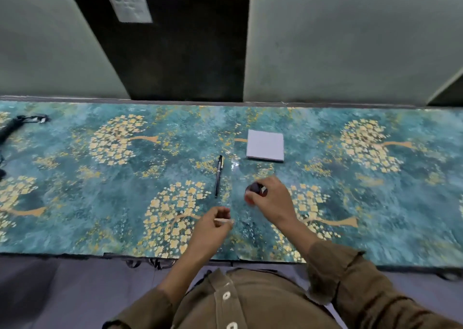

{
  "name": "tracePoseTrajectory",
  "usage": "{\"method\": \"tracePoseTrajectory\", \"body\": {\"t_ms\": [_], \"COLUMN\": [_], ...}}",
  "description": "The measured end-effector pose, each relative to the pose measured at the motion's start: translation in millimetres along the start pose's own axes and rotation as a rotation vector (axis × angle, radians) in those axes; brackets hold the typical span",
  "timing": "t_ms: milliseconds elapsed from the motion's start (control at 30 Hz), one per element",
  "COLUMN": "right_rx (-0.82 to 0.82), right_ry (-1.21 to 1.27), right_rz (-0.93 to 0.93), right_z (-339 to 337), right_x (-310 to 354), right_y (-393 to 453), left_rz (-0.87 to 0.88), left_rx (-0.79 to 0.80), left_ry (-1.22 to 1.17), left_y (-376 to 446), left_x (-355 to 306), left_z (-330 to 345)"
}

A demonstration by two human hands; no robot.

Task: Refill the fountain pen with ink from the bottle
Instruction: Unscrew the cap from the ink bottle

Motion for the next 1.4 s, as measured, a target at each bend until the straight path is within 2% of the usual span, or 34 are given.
{"method": "tracePoseTrajectory", "body": {"t_ms": [200, 333, 633, 833, 900, 1033, 1133, 1233, 1400], "right_rx": [-0.100, -0.160, -0.202, -0.176, -0.132, 0.055, 0.261, 0.395, 0.428], "right_ry": [0.021, 0.025, 0.082, -0.043, -0.096, -0.129, -0.097, -0.093, -0.092], "right_rz": [0.168, 0.204, 0.194, -0.090, -0.185, -0.305, -0.321, -0.322, -0.333], "right_z": [2.7, 9.3, 3.1, -7.7, -10.3, -15.4, -19.7, -21.5, -17.7], "right_x": [-38.6, -41.2, -46.4, -44.9, -46.3, -51.3, -51.0, -45.7, -42.1], "right_y": [-65.2, -76.6, -74.9, -64.0, -59.2, -49.5, -37.2, -24.8, -18.3], "left_rz": [0.202, 0.361, 0.419, 0.380, 0.363, 0.334, 0.294, 0.242, 0.206], "left_rx": [0.314, 0.419, 0.382, 0.348, 0.351, 0.372, 0.354, 0.328, 0.280], "left_ry": [0.230, 0.367, 0.445, 0.384, 0.379, 0.315, 0.257, 0.214, 0.149], "left_y": [30.8, 36.2, 48.7, 48.3, 48.3, 45.1, 44.5, 44.4, 42.5], "left_x": [-7.2, -4.7, -8.0, -10.5, -8.3, -9.5, -10.0, -3.1, 3.1], "left_z": [39.2, 61.0, 63.8, 62.6, 63.3, 66.0, 66.1, 68.4, 71.1]}}
Point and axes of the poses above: each hand's wrist, its own y-axis towards the middle knuckle, its own z-axis out of the palm, x = y × z, the point moved 4 cm from there along y, towards the middle knuckle, and after that the axes turned 10 degrees about z, right-handed, at the moved point
